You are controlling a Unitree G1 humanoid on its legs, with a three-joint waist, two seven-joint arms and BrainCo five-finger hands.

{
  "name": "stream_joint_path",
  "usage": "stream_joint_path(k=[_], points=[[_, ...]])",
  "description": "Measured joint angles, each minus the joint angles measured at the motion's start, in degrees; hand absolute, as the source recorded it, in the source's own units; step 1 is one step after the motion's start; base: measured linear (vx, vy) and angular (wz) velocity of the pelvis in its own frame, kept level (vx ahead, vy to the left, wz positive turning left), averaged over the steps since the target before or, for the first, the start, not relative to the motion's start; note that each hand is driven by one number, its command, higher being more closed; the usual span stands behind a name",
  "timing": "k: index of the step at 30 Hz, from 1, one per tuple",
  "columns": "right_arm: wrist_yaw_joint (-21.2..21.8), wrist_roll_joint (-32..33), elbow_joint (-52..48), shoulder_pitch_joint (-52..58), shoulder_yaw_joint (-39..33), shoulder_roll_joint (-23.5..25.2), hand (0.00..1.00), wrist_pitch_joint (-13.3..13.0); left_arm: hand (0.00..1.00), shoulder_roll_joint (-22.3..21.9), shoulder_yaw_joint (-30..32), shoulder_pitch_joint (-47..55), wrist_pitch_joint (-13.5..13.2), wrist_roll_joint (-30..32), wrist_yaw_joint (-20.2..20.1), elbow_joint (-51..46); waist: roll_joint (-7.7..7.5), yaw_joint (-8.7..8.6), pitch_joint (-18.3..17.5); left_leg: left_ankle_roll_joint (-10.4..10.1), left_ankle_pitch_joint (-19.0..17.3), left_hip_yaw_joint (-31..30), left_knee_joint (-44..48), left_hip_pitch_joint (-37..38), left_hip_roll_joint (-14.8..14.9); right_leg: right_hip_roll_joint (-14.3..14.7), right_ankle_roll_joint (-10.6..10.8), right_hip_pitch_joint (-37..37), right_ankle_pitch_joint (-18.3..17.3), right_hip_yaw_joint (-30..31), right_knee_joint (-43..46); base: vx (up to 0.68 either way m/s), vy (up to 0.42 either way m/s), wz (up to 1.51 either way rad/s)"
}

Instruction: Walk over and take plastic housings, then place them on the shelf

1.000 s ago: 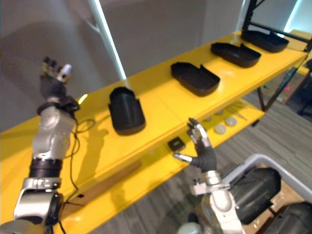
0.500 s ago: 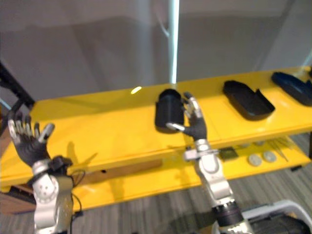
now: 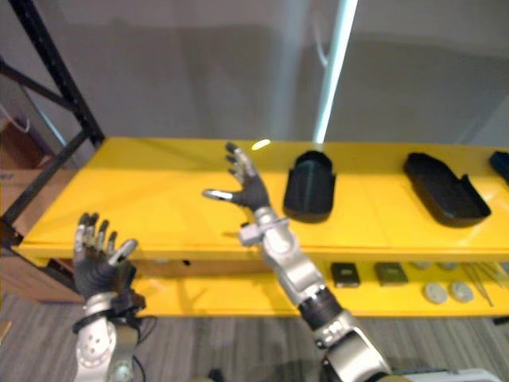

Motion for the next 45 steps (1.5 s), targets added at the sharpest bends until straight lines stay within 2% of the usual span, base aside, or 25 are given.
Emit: stream_joint_path(k=[2, 4, 7, 11, 12, 14, 15, 19, 23, 27, 32, 36, 39, 43, 45], points=[[-2.62, -0.18, 5.54, -0.86, 0.72, 2.64, 0.00, 1.27, 0.00, 0.00, -2.37, -0.11, -1.10, 0.08, -0.19, 0.66, -0.02, 1.24, 0.04, -0.02, -0.01, -0.11, 0.05, -0.01, 0.01, 0.08, 0.09, 0.18, -0.01, -0.25, 0.02, 0.05, -0.002, 0.11], [-4.40, -0.18, 8.94, -1.85, 0.75, 3.49, 0.00, 1.35, 0.00, -0.01, -4.11, -0.11, -1.80, 0.07, -0.68, 0.67, 0.11, 1.63, 0.13, -0.02, -0.01, -0.39, 0.22, -0.38, -0.02, 0.10, 0.06, 0.05, -0.04, -0.54, 0.01, 0.03, -0.001, 0.08], [-7.55, -0.18, 10.63, -3.14, 0.75, 3.62, 0.00, 1.36, 0.00, 0.00, -5.91, -0.35, -2.31, -0.02, -1.26, 1.27, 0.31, 1.84, 0.25, 0.00, 0.02, -0.71, 0.23, -1.03, -0.05, 0.10, 0.06, -0.49, -0.04, -0.81, 0.03, 0.01, 0.000, 0.04], [-12.92, -0.86, 18.83, -7.54, -0.02, 4.18, 0.00, 1.73, 0.00, 0.06, -9.00, -1.48, -2.33, -0.36, -2.28, 3.16, 0.46, 2.18, 0.35, -0.04, 0.30, -1.86, 0.24, -1.45, -0.10, 0.12, -0.07, -0.27, -0.12, -1.85, 0.11, -0.01, -0.005, 0.12], [-15.10, -1.72, 21.01, -9.09, -0.20, 4.55, 0.00, 1.92, 0.00, 0.05, -10.28, -1.61, -2.43, -0.67, -2.38, 3.48, 0.79, 2.65, 0.57, -0.03, 0.41, -1.89, 0.24, -1.77, -0.08, 0.12, -0.12, -0.52, -0.15, -1.93, 0.22, -0.02, 0.002, 0.10], [-16.87, -1.86, 22.59, -10.76, -0.88, 5.28, 0.00, 1.96, 0.00, 0.13, -11.36, -1.79, -2.77, -0.66, -2.39, 3.48, 1.39, 2.69, 1.48, 0.01, 0.46, -1.98, 0.24, -1.83, -0.07, 0.09, -0.18, -0.60, -0.19, -2.02, 0.47, -0.03, 0.005, 0.04], [-18.45, -1.94, 23.61, -12.01, -3.00, 5.68, 0.00, 1.96, 0.00, 0.18, -12.20, -2.30, -3.34, -0.62, -2.39, 3.48, 2.01, 2.77, 2.55, -0.01, 0.63, -2.14, 0.24, -1.91, -0.09, 0.01, -0.44, -0.64, -0.36, -2.22, 0.59, -0.04, 0.006, 0.04], [-22.03, -4.18, 26.71, -14.27, -8.13, 5.26, 0.00, 1.77, 0.00, 0.45, -12.46, -4.80, -4.06, -0.64, -2.17, 3.48, 2.61, 2.81, 3.78, -0.01, 1.50, -3.31, 0.24, -4.04, 0.05, -0.06, -0.58, -2.05, -0.47, -3.39, 0.73, -0.05, -0.003, 0.19], [-25.60, -5.56, 28.72, -17.32, -15.47, 1.90, 0.00, 1.07, 0.00, 2.97, -15.81, -7.36, -4.43, -0.73, -1.56, 3.78, 2.89, 3.05, 6.74, 0.02, 2.19, -3.57, 0.27, -5.63, 0.57, 0.61, -0.28, -2.89, 0.96, -3.45, -0.21, -0.01, -0.011, 0.03], [-27.14, -6.40, 28.72, -17.53, -20.35, -1.97, 0.00, -0.44, 0.00, 3.04, -16.96, -7.89, -4.42, -1.16, -1.48, 5.21, 3.16, 3.00, 6.94, 0.03, 2.25, -3.37, 0.30, -6.51, 0.61, 0.88, -0.36, -3.72, 1.31, -3.15, -0.64, 0.01, -0.003, 0.00], [-27.80, -6.48, 29.21, -21.56, -25.29, -7.26, 0.00, -1.31, 0.00, 3.09, -18.56, -9.58, -4.47, -3.12, -1.43, 5.89, 6.11, 2.67, 11.00, 0.00, 2.24, -3.20, 0.64, -6.60, 0.95, 1.06, -0.44, -3.85, 1.36, -2.70, -0.53, 0.00, -0.003, -0.01], [-27.24, -7.47, 31.12, -24.61, -28.87, -10.55, 0.00, -2.85, 0.00, 3.08, -20.16, -10.38, -4.67, -3.68, -1.43, 5.94, 7.27, 2.49, 13.73, 0.01, 2.20, -2.91, 1.51, -7.98, 1.15, 1.03, -0.57, -5.79, 1.28, -1.76, 0.56, -0.01, -0.004, -0.07], [-26.13, -7.96, 31.22, -25.23, -29.22, -13.40, 0.00, -3.91, 0.00, 3.05, -21.00, -10.78, -4.79, -5.04, -1.40, 6.17, 7.98, 2.40, 15.19, 0.01, 2.20, -2.84, 1.58, -7.90, 1.08, 0.85, -0.66, -5.99, 1.21, -1.63, 1.16, 0.00, -0.002, -0.01], [-25.00, -8.21, 31.57, -25.63, -29.17, -14.43, 0.00, -4.81, 0.00, 3.06, -21.03, -10.47, -4.86, -5.50, -0.92, 7.08, 8.43, 2.37, 15.69, 0.02, 2.19, -2.02, 1.61, -7.94, 1.16, 0.69, -1.04, -7.30, 0.68, -0.80, 2.67, -0.02, -0.002, -0.12], [-24.45, -8.51, 31.60, -26.95, -29.03, -14.90, 0.00, -5.32, 0.00, 3.04, -21.08, -10.62, -4.88, -5.82, -0.89, 7.53, 9.16, 2.03, 17.05, 0.07, 2.16, -1.81, 1.98, -7.89, 1.18, 0.38, -1.16, -7.92, 0.09, -0.30, 4.20, -0.06, -0.005, -0.08]])
